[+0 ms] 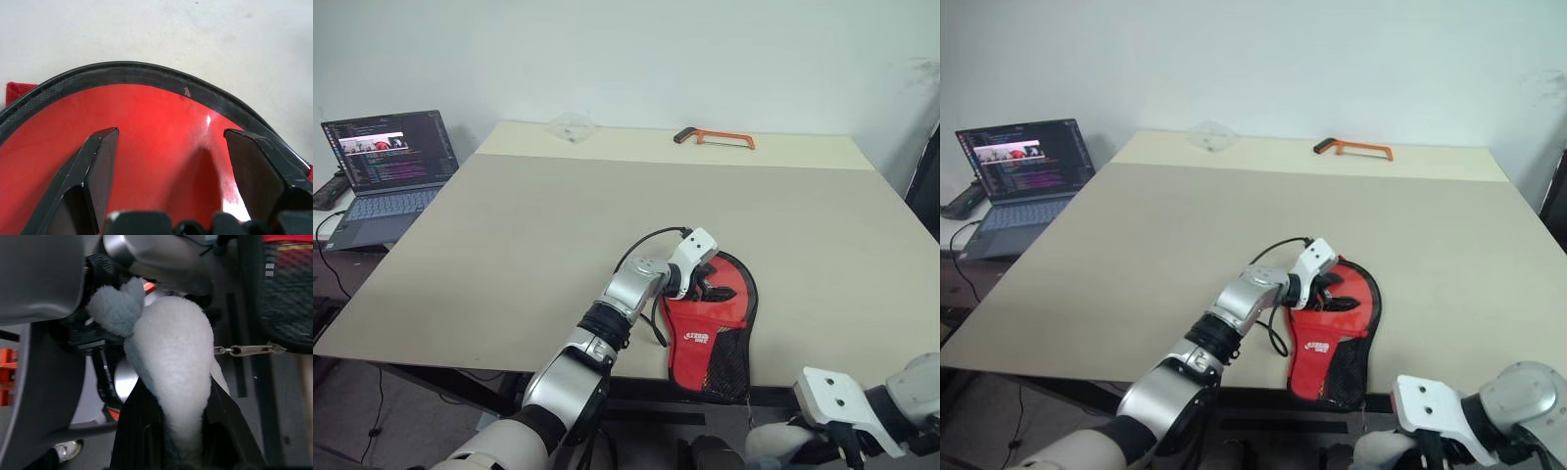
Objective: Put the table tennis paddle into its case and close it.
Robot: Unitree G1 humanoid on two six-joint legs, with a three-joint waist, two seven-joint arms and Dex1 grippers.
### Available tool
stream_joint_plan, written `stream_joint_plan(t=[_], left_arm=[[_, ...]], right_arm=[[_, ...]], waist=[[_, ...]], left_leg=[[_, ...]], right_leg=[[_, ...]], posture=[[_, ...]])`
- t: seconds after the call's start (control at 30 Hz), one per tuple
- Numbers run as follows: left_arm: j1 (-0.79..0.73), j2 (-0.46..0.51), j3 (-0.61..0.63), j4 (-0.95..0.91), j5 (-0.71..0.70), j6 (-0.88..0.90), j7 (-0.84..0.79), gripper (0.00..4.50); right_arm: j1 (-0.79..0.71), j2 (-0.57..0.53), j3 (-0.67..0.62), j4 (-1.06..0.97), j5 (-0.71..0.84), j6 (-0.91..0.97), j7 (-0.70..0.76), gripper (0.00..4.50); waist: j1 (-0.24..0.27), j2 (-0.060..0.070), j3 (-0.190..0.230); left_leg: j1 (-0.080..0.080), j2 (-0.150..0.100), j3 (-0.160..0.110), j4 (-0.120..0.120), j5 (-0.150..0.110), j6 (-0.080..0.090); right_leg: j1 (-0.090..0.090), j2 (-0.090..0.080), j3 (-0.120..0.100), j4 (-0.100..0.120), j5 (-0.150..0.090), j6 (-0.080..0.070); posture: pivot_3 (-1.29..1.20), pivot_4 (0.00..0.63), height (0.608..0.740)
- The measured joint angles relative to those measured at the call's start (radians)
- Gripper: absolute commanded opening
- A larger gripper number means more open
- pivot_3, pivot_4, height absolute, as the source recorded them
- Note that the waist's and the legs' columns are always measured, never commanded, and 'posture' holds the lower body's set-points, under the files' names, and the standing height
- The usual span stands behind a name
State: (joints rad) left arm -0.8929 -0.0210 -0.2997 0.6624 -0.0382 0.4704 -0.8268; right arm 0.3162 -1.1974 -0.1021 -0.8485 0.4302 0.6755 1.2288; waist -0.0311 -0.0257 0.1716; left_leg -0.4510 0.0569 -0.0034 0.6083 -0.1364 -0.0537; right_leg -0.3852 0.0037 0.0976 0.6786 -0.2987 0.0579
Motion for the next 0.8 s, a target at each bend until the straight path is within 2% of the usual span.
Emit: stream_joint_plan(t=[0.2,0.33,0.47,0.5,0.53,0.67,0.8], left_arm=[[-0.004,0.006,-0.002,0.0,0.005,0.0,-0.011,3.74],[-0.003,0.02,0.001,-0.009,-0.003,-0.004,-0.034,3.74],[0.023,0.075,0.001,-0.051,-0.028,-0.036,-0.124,3.74],[0.025,0.088,0.002,-0.062,-0.033,-0.04,-0.138,3.74],[0.029,0.116,0.004,-0.087,-0.044,-0.042,-0.168,3.74],[0.038,0.237,0.037,-0.219,-0.102,-0.048,-0.291,3.74],[0.055,0.349,0.078,-0.309,-0.139,-0.109,-0.364,3.74]], right_arm=[[-0.093,0.024,-0.015,0.065,0.033,-0.006,-0.022,0.33],[-0.256,0.037,-0.07,0.224,0.053,0.008,-0.058,0.33],[-0.359,0.037,-0.014,0.355,0.015,-0.007,-0.08,0.33],[-0.367,0.038,0.002,0.374,0.005,-0.01,-0.082,1.04],[-0.381,0.039,0.029,0.398,-0.011,-0.015,-0.08,1.22],[-0.392,0.041,0.101,0.444,-0.026,-0.029,-0.054,2.52],[-0.431,0.041,0.116,0.477,-0.034,-0.039,-0.048,4.01]], waist=[[-0.001,-0.003,0.002],[-0.001,-0.004,0.003],[-0.003,-0.005,0.003],[-0.004,-0.005,0.003],[-0.004,-0.005,0.003],[-0.003,-0.004,0.004],[-0.003,-0.004,0.004]], left_leg=[[0.0,0.0,0.0,0.0,0.0,0.0],[0.0,-0.001,0.001,0.0,0.0,0.0],[-0.001,-0.001,0.002,-0.004,0.0,0.0],[-0.001,-0.001,0.002,-0.004,0.0,0.0],[-0.001,-0.001,0.002,-0.006,0.0,0.0],[-0.001,-0.001,0.002,-0.01,0.0,0.0],[0.0,-0.001,0.002,-0.01,0.0,0.0]], right_leg=[[0.0,0.0,0.0,0.0,0.0,0.0],[0.0,-0.002,0.0,0.0,0.001,0.0],[-0.002,-0.002,0.001,0.0,0.001,0.001],[-0.003,-0.002,0.001,0.001,0.002,0.003],[-0.004,-0.002,0.001,0.001,0.002,0.004],[-0.004,-0.001,0.0,0.001,0.0,0.003],[-0.004,-0.001,0.0,0.001,0.0,0.003]], posture=[[0.0,0.15,0.74],[0.0,0.15,0.74],[0.0,0.15,0.74],[0.0,0.15,0.74],[0.0,0.15,0.74],[0.0,0.15,0.74],[0.0,0.15,0.74]])
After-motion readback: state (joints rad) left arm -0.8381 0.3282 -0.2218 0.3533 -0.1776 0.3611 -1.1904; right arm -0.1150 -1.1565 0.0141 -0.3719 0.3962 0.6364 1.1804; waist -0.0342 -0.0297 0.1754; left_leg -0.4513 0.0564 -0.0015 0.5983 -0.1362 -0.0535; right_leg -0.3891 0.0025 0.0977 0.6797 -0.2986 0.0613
